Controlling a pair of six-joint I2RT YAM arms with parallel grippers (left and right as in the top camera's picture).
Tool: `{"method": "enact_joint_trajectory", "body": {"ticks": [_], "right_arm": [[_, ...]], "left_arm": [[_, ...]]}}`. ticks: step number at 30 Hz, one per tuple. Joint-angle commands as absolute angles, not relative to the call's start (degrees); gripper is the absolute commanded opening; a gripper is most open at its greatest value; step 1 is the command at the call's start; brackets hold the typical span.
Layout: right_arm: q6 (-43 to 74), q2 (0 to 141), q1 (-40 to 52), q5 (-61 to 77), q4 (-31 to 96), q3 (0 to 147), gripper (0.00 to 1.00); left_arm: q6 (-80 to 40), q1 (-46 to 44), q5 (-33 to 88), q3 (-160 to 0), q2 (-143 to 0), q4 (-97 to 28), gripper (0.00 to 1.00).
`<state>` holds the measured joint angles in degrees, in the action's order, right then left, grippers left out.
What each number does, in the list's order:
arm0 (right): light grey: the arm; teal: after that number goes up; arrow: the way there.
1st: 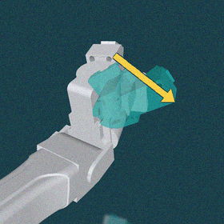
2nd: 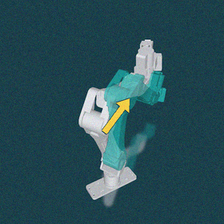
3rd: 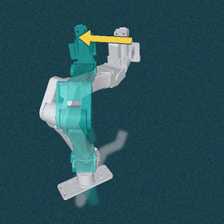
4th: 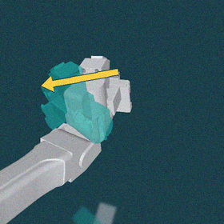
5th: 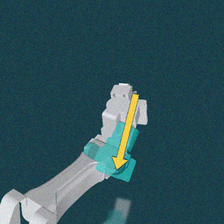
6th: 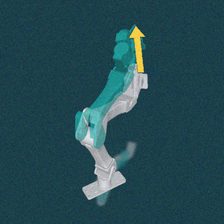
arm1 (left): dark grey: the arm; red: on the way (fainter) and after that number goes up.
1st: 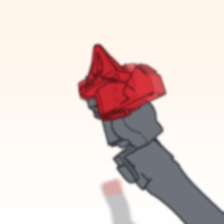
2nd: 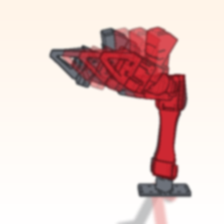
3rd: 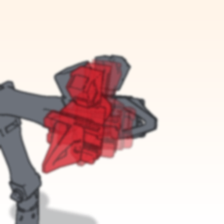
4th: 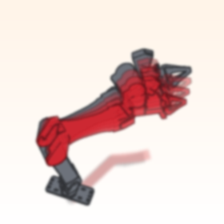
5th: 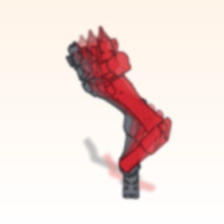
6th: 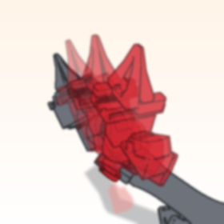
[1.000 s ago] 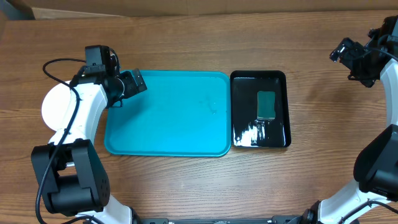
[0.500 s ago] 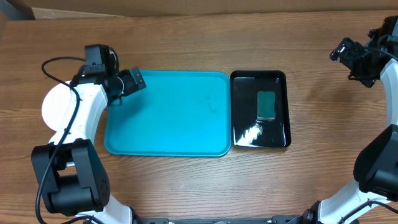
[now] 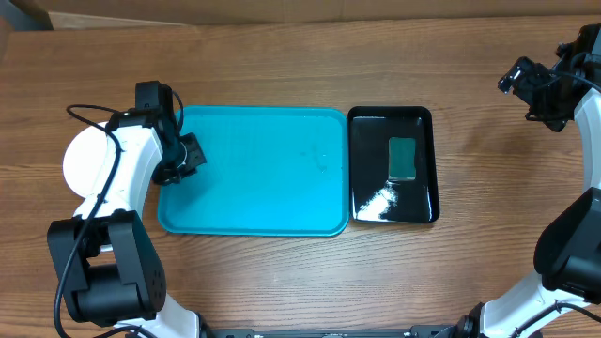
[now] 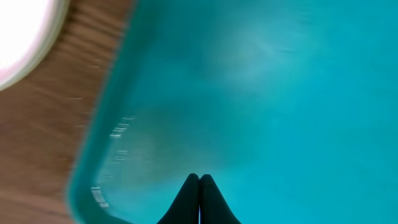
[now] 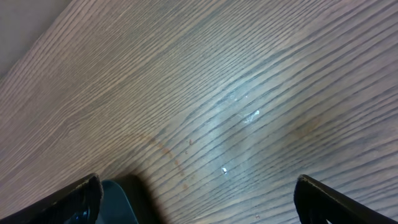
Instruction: Clean dirty plates on tray and stack at the side
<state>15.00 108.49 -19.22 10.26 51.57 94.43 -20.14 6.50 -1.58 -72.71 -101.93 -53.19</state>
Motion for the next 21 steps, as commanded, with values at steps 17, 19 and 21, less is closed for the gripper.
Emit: {"method": "enact_joint_trajectory", "body": {"ticks": [17, 19, 21], "right_arm": [[15.2, 110.7, -19.1, 10.4, 51.3, 94.9, 1.0], [15.2, 110.7, -19.1, 10.4, 51.3, 94.9, 1.0], [15.2, 110.7, -19.1, 10.4, 51.3, 94.9, 1.0]], "left_arm": [[-23.4, 6.5, -11.1, -61.7, -102.1, -54.3, 0.04], [-23.4, 6.5, -11.1, -61.4, -102.1, -54.7, 0.04], [-23.4, 6.5, -11.1, -61.2, -102.1, -55.4, 0.04]]}}
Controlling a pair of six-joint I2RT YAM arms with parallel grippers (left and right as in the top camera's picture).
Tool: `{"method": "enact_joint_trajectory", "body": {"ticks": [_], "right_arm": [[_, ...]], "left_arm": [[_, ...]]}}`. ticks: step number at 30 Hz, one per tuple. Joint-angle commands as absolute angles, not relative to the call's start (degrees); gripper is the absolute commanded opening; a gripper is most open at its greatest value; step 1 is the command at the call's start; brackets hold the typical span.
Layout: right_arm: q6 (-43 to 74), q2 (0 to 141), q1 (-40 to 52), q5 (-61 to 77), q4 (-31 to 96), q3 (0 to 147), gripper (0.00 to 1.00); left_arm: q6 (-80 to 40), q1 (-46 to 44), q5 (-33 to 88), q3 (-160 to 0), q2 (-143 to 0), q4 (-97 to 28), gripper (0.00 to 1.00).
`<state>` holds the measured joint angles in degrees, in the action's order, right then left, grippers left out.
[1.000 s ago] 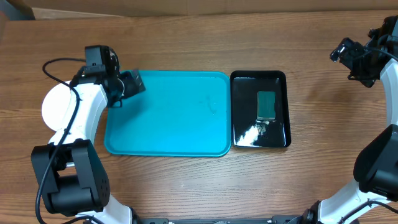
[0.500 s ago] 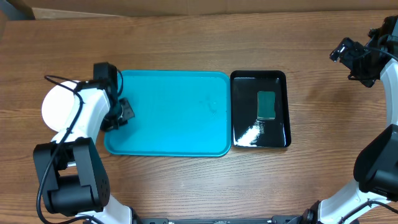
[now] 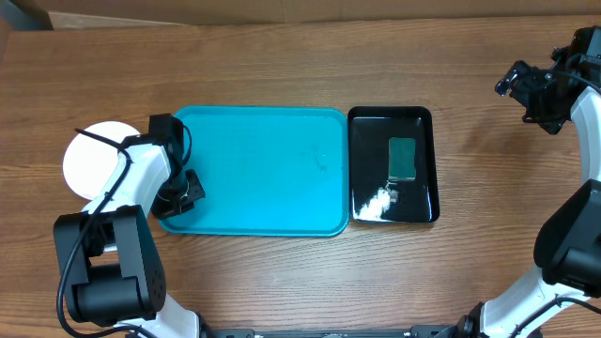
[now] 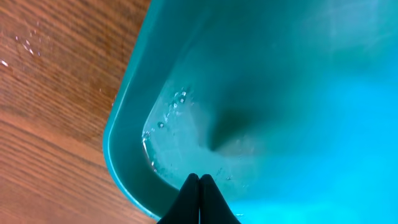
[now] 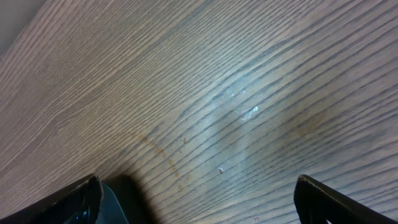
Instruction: Clean dirty plates on tray and stack at the side
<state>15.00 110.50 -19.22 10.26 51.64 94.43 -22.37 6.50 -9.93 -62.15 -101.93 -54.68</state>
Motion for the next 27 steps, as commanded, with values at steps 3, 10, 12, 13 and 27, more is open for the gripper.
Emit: {"method": "enact_joint_trajectory", "body": {"ticks": [3, 10, 12, 13, 27], "right_arm": [[15.2, 110.7, -19.1, 10.4, 51.3, 94.9, 1.0], [15.2, 110.7, -19.1, 10.4, 51.3, 94.9, 1.0], [15.2, 110.7, -19.1, 10.4, 51.3, 94.9, 1.0], [15.2, 110.7, -19.1, 10.4, 51.3, 94.9, 1.0], [15.2, 110.7, -19.1, 10.4, 51.3, 94.9, 1.0]], "left_arm": [[-23.4, 6.5, -11.2, -61.2, -102.1, -56.2, 0.04], [-23.4, 6.5, -11.2, -60.0, -102.1, -56.7, 0.04], [-23.9, 6.5, -11.2, -58.8, -102.1, -56.0, 0.04], [-24.0, 6.5, -11.2, -58.1, -102.1, -55.4, 0.04], [-24.4, 6.4, -10.9, -56.9, -102.1, -55.4, 0.04]]}}
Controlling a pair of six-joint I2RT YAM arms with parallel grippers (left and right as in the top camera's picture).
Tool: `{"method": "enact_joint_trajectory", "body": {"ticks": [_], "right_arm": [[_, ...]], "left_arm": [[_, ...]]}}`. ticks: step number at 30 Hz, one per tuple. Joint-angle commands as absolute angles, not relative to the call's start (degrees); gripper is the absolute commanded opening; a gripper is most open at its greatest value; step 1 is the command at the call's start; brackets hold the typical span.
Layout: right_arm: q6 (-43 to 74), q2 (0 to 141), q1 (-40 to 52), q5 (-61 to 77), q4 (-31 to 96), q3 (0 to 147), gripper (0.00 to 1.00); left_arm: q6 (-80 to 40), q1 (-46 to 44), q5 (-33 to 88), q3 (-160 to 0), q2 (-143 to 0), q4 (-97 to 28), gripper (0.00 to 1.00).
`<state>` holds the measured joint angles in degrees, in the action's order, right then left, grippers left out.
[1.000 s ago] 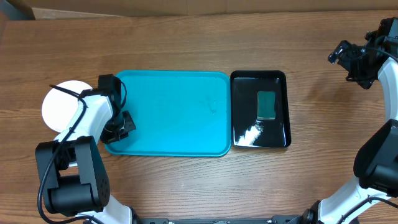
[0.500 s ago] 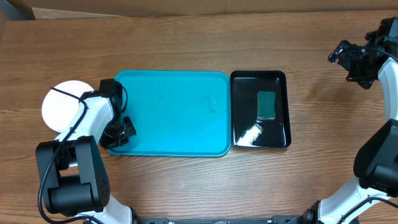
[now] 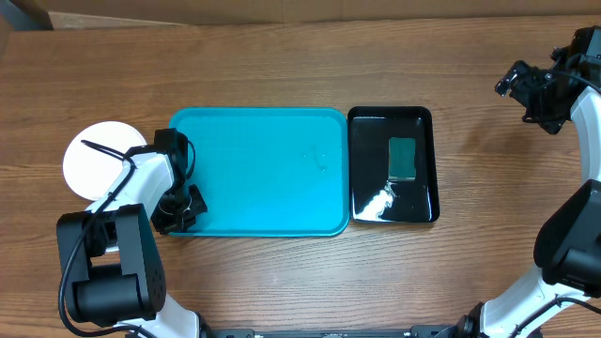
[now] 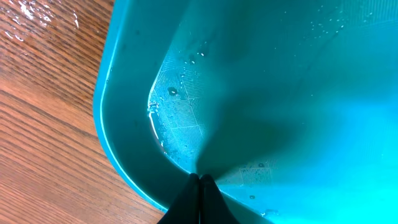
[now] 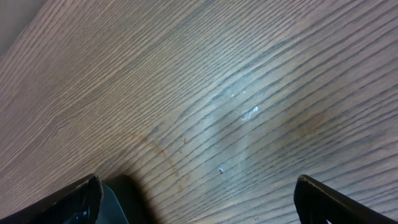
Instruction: Clean dirty plates on tray and stack at the side
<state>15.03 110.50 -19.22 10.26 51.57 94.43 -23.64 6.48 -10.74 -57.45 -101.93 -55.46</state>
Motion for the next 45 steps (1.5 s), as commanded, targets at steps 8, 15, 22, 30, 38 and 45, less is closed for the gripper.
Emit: {"method": "enact_joint_trajectory", "body": {"ticks": [8, 15, 22, 30, 38, 45], "right_arm": [[15.2, 110.7, -19.0, 10.4, 51.3, 94.9, 1.0], [15.2, 106.8, -17.0, 10.4, 51.3, 94.9, 1.0], [15.2, 95.9, -10.7, 10.4, 51.3, 94.9, 1.0], [15.2, 88.7, -6.5, 10.4, 51.3, 94.9, 1.0], [15.2, 87.8, -6.4, 10.4, 51.7, 94.9, 1.0], [15.2, 77.1, -6.4, 10.4, 54.5, 94.9, 1.0]], "left_arm": [[-24.2, 6.3, -10.4, -65.5, -101.0, -58.3, 0.16], [-22.7, 6.3, -0.1, -77.3, -99.6, -58.3, 0.45], [-22.7, 6.3, 2.0, -79.9, -99.6, -53.7, 1.0], [-22.7, 6.3, 2.0, -79.9, -99.6, -53.7, 1.0], [-22.7, 6.3, 2.0, -79.9, -99.6, -53.7, 1.0], [-22.7, 6.3, 2.0, -79.9, -99.6, -53.7, 1.0]]}}
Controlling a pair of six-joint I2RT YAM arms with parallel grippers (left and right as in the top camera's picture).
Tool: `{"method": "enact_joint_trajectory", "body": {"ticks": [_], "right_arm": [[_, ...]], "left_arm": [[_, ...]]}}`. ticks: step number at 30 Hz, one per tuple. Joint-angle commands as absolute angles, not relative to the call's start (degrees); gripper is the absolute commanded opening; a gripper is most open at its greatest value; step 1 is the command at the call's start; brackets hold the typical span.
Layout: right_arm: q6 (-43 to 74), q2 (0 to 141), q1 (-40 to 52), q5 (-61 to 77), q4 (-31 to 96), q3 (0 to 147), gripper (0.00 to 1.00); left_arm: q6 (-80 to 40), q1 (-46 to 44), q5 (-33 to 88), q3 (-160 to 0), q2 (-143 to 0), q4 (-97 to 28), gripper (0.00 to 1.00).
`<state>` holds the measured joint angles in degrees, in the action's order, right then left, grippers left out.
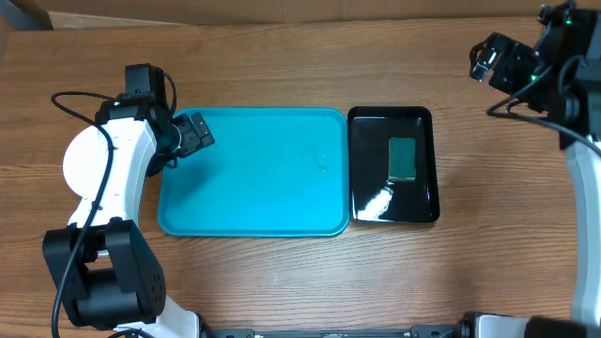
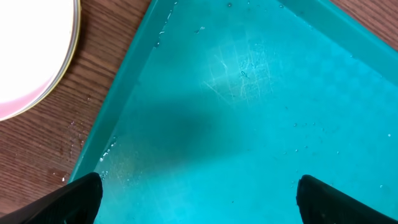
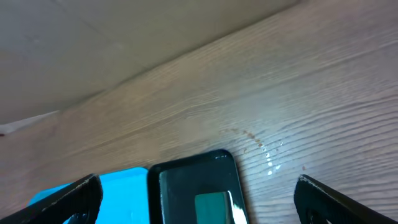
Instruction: Clean dirty plates on tray and stack at the side
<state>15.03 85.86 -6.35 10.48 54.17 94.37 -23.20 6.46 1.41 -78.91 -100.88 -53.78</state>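
Observation:
The teal tray (image 1: 254, 174) lies mid-table, wet and with no plates on it. A white plate (image 1: 83, 161) sits on the wood left of it, partly under my left arm; the left wrist view shows the plate (image 2: 31, 53) at its top left. My left gripper (image 1: 200, 130) hangs open over the tray's far-left corner, and the left wrist view shows the left gripper (image 2: 199, 202) with only wet tray (image 2: 249, 124) between its fingers. My right gripper (image 1: 490, 56) is open and empty at the far right.
A black tray (image 1: 392, 202) holding a green sponge (image 1: 402, 158) stands against the teal tray's right edge. The right wrist view looks down on the black tray (image 3: 186, 180), the sponge (image 3: 214, 208) and bare wood. Water drops lie on the table (image 2: 68, 155) beside the teal tray.
My left gripper was shut at the tray's near-left corner; now it is open over the far-left corner. The right gripper has shifted left and faces the black tray instead of bare wood.
First my left gripper was shut over the tray's left edge, beside the white plate. At the following two moments it was shut at the near-left corner, low on the wet tray. Now it is open at the far-left corner. My right gripper stayed open throughout.

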Motion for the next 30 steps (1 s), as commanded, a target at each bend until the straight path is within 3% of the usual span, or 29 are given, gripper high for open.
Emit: {"method": "enact_joint_trajectory", "body": {"ticks": [1, 10, 14, 22, 30], "right_arm": [[15.2, 75.1, -6.4, 10.4, 54.5, 94.9, 1.0], [15.0, 54.0, -6.4, 9.3, 54.7, 94.5, 1.0], [14.5, 44.3, -6.3, 4.0, 49.1, 90.1, 1.0], [12.7, 20.9, -5.1, 2.3, 18.2, 55.9, 1.0], [15.1, 9.8, -1.9, 2.6, -8.3, 26.0, 1.0]], "left_arm": [[-22.7, 6.3, 2.0, -79.9, -99.6, -53.7, 1.0], [-22.7, 6.3, 2.0, -79.9, -99.6, -53.7, 0.99], [-22.7, 6.3, 1.9, -79.9, -99.6, -53.7, 1.0], [-22.7, 6.3, 2.0, -79.9, -99.6, -53.7, 1.0], [-22.7, 6.3, 2.0, -79.9, -99.6, -53.7, 1.0]]}}
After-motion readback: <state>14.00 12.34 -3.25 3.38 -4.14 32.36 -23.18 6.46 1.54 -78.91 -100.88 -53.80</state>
